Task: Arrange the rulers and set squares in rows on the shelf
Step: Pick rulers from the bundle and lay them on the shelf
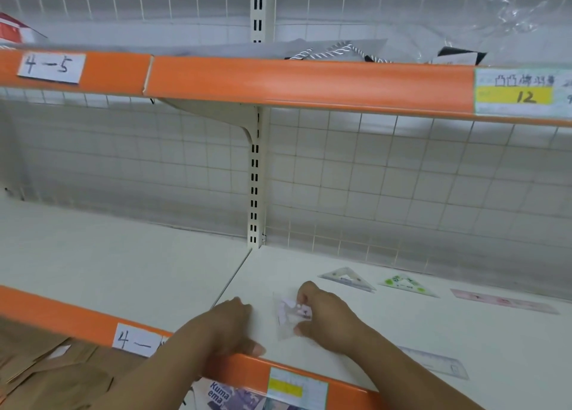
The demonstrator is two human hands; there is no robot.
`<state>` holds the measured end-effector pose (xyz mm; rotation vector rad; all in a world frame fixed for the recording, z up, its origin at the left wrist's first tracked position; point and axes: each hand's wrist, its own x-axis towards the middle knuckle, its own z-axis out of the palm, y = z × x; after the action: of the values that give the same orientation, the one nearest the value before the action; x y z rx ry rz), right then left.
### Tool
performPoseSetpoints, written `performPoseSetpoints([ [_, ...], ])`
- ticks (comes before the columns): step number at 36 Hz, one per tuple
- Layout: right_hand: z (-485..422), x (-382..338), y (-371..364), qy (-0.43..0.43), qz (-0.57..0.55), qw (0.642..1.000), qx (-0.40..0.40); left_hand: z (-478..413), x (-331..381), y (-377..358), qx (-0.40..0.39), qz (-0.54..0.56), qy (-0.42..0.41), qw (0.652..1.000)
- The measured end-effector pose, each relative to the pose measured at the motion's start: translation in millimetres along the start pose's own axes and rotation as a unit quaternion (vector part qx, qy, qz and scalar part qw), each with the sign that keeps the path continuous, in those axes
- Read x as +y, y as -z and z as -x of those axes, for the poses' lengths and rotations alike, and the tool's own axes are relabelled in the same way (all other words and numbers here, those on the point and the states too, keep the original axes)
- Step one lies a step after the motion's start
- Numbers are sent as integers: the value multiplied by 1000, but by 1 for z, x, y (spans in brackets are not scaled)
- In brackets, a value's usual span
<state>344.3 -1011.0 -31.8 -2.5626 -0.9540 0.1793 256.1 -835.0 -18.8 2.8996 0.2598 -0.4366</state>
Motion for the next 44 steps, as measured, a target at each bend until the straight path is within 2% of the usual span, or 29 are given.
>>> performPoseSetpoints([
  [3,0,2,-2,33,-2,997,71,-1,-1,-1,-3,-8,4,1000],
  [6,1,9,-4,72,25,992,101,-2,-2,-1,-4,-11,8,1000],
  [10,1,20,-10,135,82,985,68,-1,0,1,-5,-18,7,1000],
  [16,2,22,-10,144,98,985,19,-2,-1,0,-3,-12,3,1000],
  [22,2,26,-12,156,94,983,33,-3,-3,-1,-1,-1,2,1000],
  [31,-15,27,-22,87,137,986,47,-3,-2,-2,0,-10,4,1000],
  [44,-34,22,-31,53,179,981,46,-5,-3,-1,-1,-14,9,1000],
])
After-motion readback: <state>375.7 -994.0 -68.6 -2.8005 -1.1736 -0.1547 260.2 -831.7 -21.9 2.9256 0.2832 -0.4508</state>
